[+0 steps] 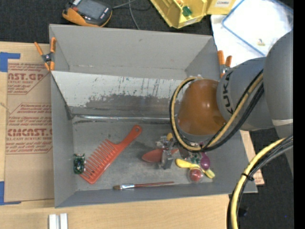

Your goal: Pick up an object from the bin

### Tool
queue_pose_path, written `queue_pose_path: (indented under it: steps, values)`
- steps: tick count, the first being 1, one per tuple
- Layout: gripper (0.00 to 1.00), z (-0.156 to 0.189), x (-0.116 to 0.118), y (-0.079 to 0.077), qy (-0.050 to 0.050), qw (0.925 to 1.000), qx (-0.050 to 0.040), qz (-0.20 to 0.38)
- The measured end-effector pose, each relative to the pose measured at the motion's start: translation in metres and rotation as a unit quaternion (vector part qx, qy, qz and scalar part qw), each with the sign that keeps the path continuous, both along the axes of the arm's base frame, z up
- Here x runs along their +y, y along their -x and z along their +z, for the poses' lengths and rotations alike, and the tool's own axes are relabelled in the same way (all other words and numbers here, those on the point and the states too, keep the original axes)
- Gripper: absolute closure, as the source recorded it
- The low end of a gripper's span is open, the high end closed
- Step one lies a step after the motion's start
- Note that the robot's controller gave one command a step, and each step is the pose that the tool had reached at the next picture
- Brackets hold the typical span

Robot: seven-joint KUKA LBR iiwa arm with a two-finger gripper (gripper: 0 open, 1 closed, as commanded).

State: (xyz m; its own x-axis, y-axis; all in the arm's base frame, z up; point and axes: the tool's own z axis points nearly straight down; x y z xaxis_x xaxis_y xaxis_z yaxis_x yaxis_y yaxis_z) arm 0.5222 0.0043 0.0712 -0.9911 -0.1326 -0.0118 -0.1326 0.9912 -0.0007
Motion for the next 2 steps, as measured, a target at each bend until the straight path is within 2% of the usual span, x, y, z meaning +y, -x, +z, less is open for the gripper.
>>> queue_pose_path:
  steps: [1,2]
  values:
    - [1.00,0.020,0.000,0.002,0.000,1.0000,0.0037,0.000]
    - [1.00,0.044,0.001,0.002,0.000,1.0000,0.0031,0.000]
